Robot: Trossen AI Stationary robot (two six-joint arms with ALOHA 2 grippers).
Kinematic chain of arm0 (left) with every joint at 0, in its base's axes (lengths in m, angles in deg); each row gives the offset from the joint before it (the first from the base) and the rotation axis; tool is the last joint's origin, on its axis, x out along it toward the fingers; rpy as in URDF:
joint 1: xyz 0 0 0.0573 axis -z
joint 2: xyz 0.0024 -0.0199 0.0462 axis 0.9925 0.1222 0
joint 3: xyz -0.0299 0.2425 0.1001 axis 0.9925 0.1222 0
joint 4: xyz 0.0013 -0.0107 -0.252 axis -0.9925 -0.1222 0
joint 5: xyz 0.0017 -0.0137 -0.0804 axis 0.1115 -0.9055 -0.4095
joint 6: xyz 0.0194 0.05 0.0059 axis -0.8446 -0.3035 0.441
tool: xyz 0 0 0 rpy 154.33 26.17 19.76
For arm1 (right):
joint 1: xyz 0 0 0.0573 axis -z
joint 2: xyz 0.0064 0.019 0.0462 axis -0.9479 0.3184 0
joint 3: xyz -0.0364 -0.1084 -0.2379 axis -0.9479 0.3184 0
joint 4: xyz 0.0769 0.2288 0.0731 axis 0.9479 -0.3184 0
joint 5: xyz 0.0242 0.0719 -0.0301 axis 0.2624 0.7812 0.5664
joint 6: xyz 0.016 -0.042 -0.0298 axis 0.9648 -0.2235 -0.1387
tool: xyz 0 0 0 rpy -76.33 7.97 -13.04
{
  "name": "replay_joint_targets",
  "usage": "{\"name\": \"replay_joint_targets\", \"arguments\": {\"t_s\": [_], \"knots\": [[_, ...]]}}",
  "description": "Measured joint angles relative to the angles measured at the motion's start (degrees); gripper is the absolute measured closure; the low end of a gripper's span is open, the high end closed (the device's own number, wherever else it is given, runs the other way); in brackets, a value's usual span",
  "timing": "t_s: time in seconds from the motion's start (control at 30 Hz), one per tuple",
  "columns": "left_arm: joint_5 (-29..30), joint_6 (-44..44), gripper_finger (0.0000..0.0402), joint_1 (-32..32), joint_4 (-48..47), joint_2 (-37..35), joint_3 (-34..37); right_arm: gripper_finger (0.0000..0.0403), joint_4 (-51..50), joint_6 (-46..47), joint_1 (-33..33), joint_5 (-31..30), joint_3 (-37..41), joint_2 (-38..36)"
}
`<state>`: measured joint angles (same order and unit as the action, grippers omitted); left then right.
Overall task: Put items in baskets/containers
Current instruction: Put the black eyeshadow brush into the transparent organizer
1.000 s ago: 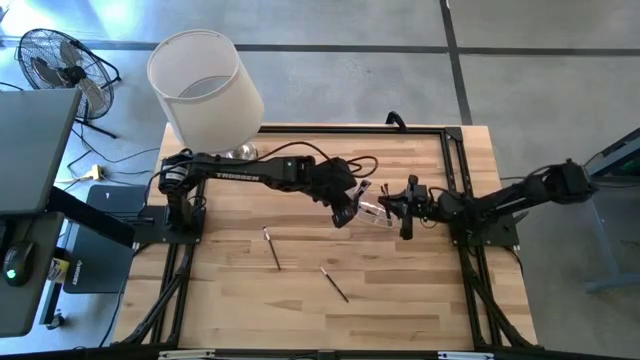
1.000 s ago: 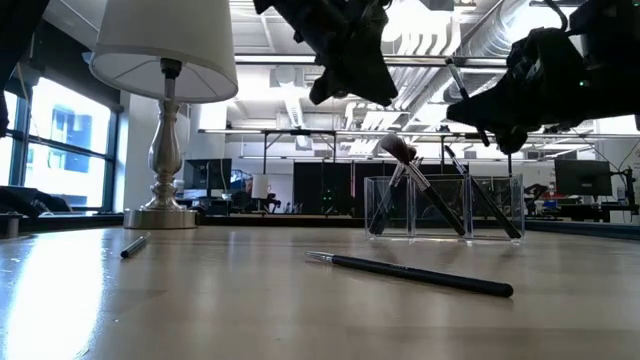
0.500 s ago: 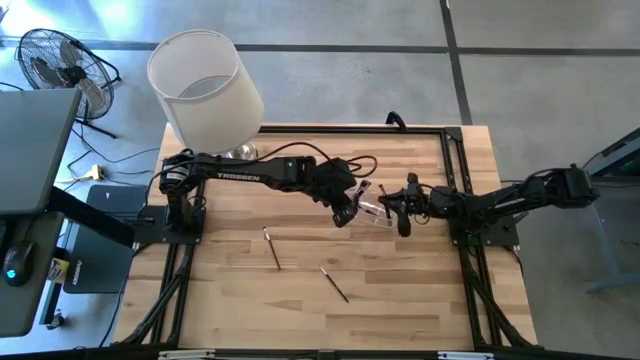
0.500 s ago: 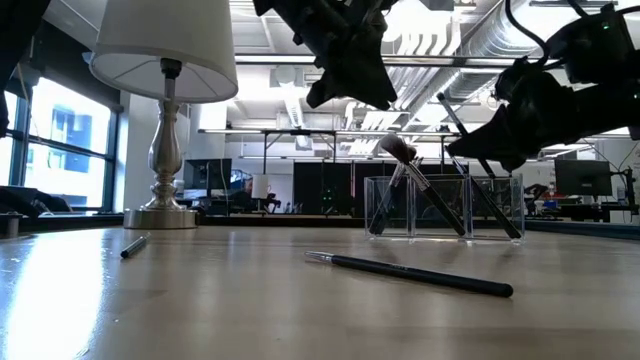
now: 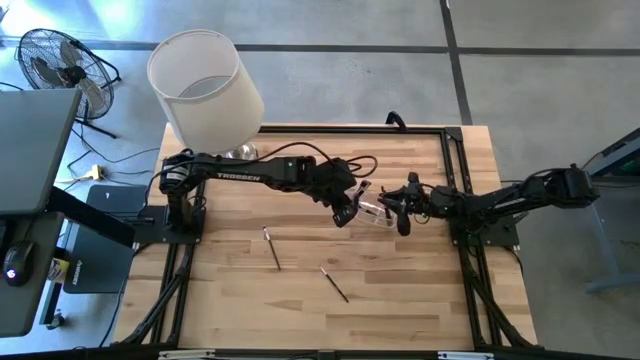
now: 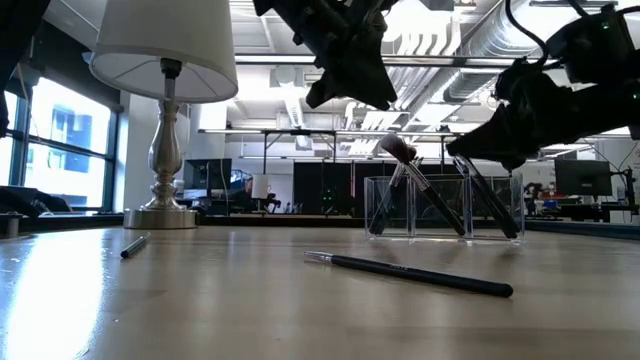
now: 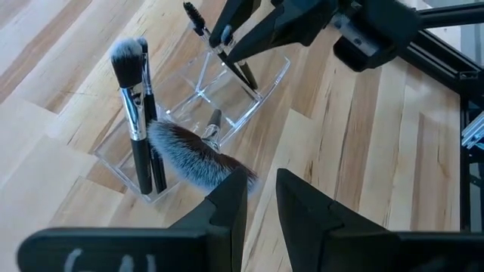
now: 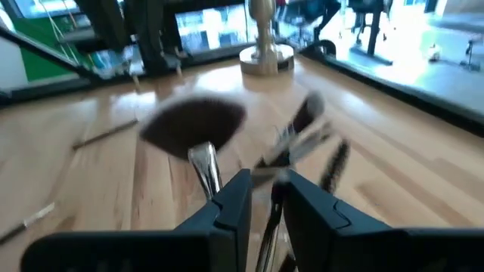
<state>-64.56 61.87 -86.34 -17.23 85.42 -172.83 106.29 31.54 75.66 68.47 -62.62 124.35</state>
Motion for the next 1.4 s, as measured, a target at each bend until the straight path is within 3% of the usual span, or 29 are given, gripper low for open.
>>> {"name": "replay_joint_targets", "arguments": {"t_s": [0.23,0.5,0.7,0.93,1.1,1.2,1.4], "knots": [[0.4,0.0,0.0330,0.0,-0.8,0.0,0.0,0.0341,8.4,-3.1,0.0,0.0,-0.3,-1.1],[2.7,6.7,0.0330,0.0,-12.4,0.0,0.0,0.0398,3.3,-5.9,-0.2,1.7,-4.8,-3.1],[6.8,16.1,0.0330,2.2,-24.8,-1.0,-0.1,0.0398,-10.1,-8.0,-2.6,2.0,-11.8,-3.2],[17.2,25.4,0.0330,8.2,-35.8,-0.9,0.8,0.0401,-38.1,-9.1,-8.1,-4.5,-23.2,-3.2],[17.5,32.0,0.0330,10.9,-35.7,-4.8,7.4,0.0399,-48.6,-9.2,-10.7,-8.4,-28.2,-3.2],[17.3,38.3,0.0330,12.6,-35.2,-9.0,14.7,0.0402,-49.3,-9.3,-11.4,-9.2,-28.7,-3.2],[19.0,56.9,0.0330,15.6,-24.4,-18.2,28.7,0.0402,-50.0,-9.0,-11.5,-8.9,-28.8,-3.6]]}}
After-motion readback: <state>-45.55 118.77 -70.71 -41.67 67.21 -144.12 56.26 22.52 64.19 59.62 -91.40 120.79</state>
